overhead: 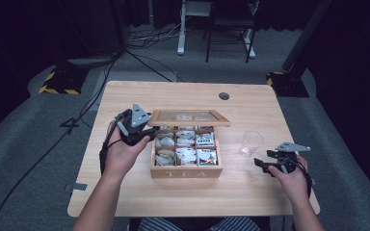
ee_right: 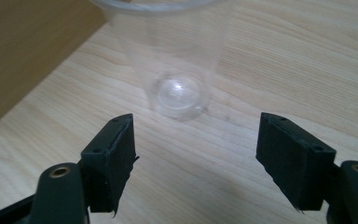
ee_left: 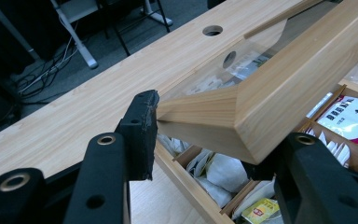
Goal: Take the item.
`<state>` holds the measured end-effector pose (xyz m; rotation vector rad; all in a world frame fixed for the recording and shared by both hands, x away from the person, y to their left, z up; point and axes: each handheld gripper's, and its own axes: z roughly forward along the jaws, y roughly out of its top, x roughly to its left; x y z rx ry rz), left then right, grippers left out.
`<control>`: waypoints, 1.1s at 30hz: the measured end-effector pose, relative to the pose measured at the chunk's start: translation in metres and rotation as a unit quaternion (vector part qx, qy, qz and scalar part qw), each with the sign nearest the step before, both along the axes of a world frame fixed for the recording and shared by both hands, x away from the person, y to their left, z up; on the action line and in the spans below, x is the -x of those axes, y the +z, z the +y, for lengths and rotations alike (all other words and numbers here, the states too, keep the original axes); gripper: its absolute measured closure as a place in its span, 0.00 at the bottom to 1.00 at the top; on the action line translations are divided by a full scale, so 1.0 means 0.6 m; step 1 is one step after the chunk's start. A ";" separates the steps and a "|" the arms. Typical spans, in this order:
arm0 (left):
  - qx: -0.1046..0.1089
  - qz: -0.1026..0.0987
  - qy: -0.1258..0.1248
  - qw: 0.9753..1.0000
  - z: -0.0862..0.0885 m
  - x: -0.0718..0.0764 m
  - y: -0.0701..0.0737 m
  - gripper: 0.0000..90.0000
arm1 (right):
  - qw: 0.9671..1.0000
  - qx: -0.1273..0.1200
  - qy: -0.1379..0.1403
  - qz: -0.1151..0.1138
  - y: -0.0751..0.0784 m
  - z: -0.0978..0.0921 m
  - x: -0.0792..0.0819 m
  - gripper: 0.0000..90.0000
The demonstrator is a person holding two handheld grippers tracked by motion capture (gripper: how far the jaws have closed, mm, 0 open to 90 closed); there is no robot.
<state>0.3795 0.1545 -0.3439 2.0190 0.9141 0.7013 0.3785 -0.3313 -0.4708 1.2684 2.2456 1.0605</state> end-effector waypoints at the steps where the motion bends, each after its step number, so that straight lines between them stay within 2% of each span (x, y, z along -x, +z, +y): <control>1: 0.004 0.004 0.001 1.000 0.000 -0.001 0.001 0.59 | 1.000 -0.002 0.003 0.001 0.004 0.003 0.003 0.33; 6: 0.017 0.021 0.012 1.000 0.000 -0.007 0.007 0.59 | 1.000 -0.008 0.009 0.004 0.018 0.019 0.008 0.38; 8: 0.012 0.021 0.015 1.000 -0.002 -0.008 0.010 0.59 | 1.000 -0.006 0.020 0.015 0.024 0.026 0.010 0.44; 14: 0.017 0.017 0.012 1.000 0.000 -0.009 0.009 0.59 | 0.999 -0.003 0.043 0.023 0.043 0.055 0.015 0.50; 17: 0.015 0.015 0.010 1.000 0.000 -0.010 0.008 0.59 | 0.998 0.000 0.056 0.017 0.056 0.072 0.018 0.52; 22: 0.020 0.018 0.003 1.000 0.002 -0.010 0.006 0.58 | 0.996 0.000 0.086 -0.005 0.087 0.112 0.020 0.52; 26: 0.024 0.013 0.004 1.000 0.003 -0.012 0.006 0.57 | 0.994 -0.010 0.104 -0.023 0.101 0.143 0.012 0.48; 33: 0.027 0.014 -0.004 1.000 0.006 -0.012 0.003 0.57 | 0.991 -0.047 0.121 -0.031 0.111 0.184 0.002 0.52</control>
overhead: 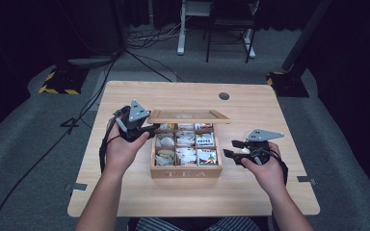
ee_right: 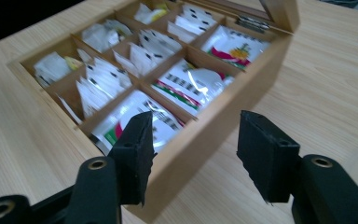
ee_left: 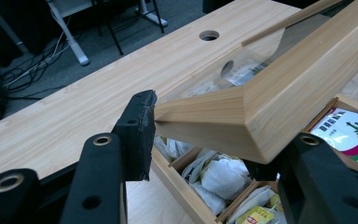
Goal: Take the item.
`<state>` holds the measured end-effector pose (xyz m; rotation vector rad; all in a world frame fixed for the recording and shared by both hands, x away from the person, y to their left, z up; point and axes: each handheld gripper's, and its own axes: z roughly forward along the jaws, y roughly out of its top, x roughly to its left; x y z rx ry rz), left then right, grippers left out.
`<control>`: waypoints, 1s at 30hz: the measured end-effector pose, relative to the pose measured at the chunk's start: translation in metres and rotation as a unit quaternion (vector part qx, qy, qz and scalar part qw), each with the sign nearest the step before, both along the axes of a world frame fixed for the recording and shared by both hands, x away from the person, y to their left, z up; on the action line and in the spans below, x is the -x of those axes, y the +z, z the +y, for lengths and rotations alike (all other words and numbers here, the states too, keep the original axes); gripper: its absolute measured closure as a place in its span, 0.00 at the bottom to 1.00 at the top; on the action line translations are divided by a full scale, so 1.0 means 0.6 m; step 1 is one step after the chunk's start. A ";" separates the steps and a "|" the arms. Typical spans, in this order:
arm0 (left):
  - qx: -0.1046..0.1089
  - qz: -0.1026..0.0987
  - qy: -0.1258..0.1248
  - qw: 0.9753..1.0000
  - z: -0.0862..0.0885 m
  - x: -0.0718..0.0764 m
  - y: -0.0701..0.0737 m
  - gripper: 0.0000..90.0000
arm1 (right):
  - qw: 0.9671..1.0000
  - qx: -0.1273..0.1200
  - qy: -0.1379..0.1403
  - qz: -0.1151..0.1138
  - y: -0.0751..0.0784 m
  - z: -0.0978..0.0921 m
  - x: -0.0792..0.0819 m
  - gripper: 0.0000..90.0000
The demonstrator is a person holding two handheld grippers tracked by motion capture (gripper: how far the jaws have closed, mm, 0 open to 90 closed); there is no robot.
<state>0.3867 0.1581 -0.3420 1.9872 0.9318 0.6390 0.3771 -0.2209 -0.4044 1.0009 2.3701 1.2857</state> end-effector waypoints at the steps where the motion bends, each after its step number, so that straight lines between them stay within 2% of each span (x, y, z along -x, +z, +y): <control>1: -0.001 -0.002 0.001 1.000 0.000 0.000 0.000 0.57 | 1.000 -0.003 0.005 -0.001 0.002 0.007 0.000 0.54; 9: -0.010 -0.003 -0.002 1.000 -0.001 0.001 0.000 0.57 | 0.998 -0.019 0.053 -0.011 0.014 0.079 0.003 0.61; 13: -0.011 -0.003 -0.003 1.000 -0.001 0.000 0.001 0.57 | 0.997 -0.017 0.075 -0.004 0.009 0.111 0.003 0.65; 16: -0.011 -0.004 -0.001 1.000 -0.002 0.000 0.001 0.57 | 0.996 -0.012 0.088 -0.014 0.008 0.135 0.006 0.63; 20: -0.016 -0.005 -0.001 1.000 -0.003 -0.001 0.001 0.57 | 0.995 0.003 0.097 -0.035 0.011 0.160 0.009 0.62; 23: -0.014 -0.004 -0.002 1.000 -0.003 -0.001 0.001 0.56 | 0.994 -0.004 0.100 -0.038 0.015 0.173 0.008 0.60; 25: -0.013 -0.004 -0.002 1.000 -0.003 -0.001 0.001 0.56 | 0.995 -0.004 0.096 -0.027 0.017 0.180 0.008 0.60; 28: -0.013 -0.003 -0.003 1.000 -0.002 -0.002 0.001 0.56 | 0.995 0.001 0.098 -0.034 0.019 0.191 0.007 0.59; 30: -0.011 -0.002 -0.003 1.000 -0.002 -0.002 0.001 0.56 | 0.995 0.006 0.101 -0.024 0.018 0.199 0.005 0.58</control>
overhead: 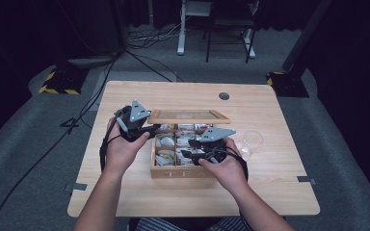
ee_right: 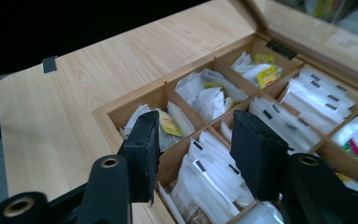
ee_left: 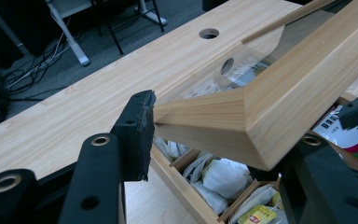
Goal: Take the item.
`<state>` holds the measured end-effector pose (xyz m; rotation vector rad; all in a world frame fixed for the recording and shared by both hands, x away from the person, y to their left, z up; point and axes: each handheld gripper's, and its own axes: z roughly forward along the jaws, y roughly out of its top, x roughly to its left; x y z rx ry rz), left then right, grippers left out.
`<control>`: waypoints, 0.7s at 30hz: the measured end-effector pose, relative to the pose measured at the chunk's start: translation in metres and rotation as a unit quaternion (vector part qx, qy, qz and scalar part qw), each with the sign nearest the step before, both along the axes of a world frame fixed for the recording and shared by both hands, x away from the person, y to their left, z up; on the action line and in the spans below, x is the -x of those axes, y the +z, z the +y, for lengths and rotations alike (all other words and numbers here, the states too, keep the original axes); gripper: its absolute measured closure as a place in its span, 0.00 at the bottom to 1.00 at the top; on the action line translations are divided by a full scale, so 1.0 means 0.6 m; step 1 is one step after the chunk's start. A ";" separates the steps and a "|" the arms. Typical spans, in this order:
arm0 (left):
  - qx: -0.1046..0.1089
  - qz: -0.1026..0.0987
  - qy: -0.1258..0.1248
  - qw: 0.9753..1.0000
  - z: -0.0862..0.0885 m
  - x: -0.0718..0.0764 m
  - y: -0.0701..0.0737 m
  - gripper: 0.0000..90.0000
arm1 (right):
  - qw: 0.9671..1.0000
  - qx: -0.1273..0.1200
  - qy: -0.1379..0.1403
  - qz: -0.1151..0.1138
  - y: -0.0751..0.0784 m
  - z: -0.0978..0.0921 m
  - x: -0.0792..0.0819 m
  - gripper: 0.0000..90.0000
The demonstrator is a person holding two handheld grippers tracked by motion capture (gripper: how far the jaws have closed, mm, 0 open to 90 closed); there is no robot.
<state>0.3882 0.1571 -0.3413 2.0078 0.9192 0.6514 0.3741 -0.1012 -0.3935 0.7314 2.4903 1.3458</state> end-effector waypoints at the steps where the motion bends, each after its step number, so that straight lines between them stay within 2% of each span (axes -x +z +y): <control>1: 0.001 0.002 0.001 1.000 0.000 0.000 0.000 0.56 | 1.000 0.003 0.001 0.000 -0.001 0.005 0.000 0.58; 8: -0.004 0.004 0.001 1.000 -0.003 -0.001 -0.002 0.54 | 0.999 0.010 -0.004 0.032 -0.009 0.035 -0.004 0.57; 21: -0.007 0.004 0.000 1.000 -0.003 0.001 -0.004 0.54 | 0.999 0.023 0.011 0.039 -0.029 0.082 -0.003 0.54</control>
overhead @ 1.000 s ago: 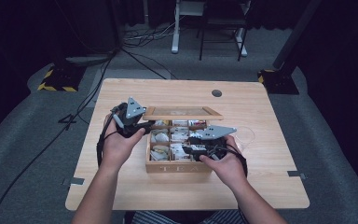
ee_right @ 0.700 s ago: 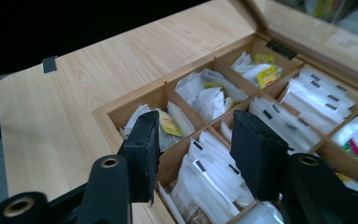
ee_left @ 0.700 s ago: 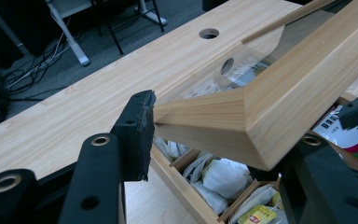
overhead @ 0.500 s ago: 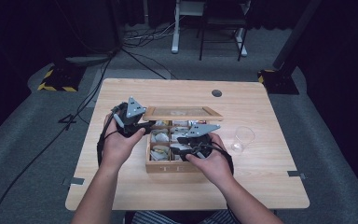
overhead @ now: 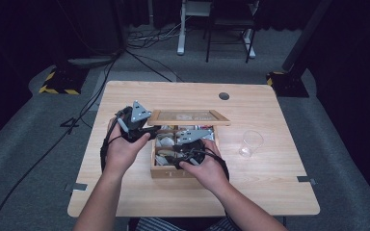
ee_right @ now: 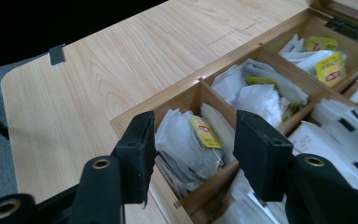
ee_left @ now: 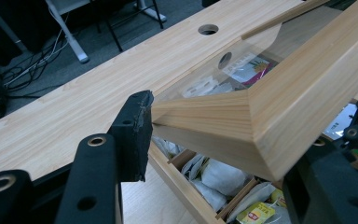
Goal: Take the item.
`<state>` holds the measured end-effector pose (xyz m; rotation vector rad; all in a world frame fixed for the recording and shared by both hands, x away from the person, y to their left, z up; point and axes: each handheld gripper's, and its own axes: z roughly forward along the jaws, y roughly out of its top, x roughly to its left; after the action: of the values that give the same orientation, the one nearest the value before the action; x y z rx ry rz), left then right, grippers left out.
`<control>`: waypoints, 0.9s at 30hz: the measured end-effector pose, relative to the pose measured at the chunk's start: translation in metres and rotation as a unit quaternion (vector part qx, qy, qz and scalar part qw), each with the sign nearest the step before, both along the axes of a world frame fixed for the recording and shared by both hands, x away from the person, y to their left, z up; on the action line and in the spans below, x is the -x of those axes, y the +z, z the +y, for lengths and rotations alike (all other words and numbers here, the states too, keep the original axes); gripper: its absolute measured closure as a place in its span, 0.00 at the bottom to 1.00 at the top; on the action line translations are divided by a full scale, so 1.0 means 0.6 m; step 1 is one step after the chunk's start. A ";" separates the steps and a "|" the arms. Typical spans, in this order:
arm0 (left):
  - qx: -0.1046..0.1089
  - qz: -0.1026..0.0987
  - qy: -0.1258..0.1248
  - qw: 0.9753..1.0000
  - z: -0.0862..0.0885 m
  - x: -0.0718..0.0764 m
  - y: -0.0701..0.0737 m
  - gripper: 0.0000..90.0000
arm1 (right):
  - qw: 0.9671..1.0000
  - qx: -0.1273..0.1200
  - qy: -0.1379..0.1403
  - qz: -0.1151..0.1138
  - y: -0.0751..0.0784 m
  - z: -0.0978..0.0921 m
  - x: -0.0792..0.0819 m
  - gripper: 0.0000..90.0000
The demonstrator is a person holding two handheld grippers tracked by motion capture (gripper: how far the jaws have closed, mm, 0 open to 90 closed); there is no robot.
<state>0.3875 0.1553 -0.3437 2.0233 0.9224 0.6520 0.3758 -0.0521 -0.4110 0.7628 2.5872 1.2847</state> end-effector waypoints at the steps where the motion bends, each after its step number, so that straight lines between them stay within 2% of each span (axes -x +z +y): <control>1: 0.000 0.000 0.000 1.000 0.000 0.000 0.000 0.54 | 1.000 0.002 0.002 0.000 -0.002 0.003 0.000 0.53; 11: 0.000 0.000 0.001 1.000 -0.003 0.001 -0.001 0.52 | 1.000 0.008 0.015 0.006 -0.021 0.030 0.003 0.53; 18: -0.001 -0.001 0.001 1.000 -0.003 0.001 -0.001 0.52 | 1.000 0.010 0.005 0.006 -0.035 0.042 -0.007 0.58; 27: -0.004 -0.002 0.000 1.000 -0.003 0.000 -0.001 0.52 | 1.000 0.004 0.004 0.016 -0.045 0.055 -0.015 0.58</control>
<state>0.3874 0.1533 -0.3445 2.0276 0.9177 0.6600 0.3847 -0.0190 -0.4380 0.7796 2.6218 1.2746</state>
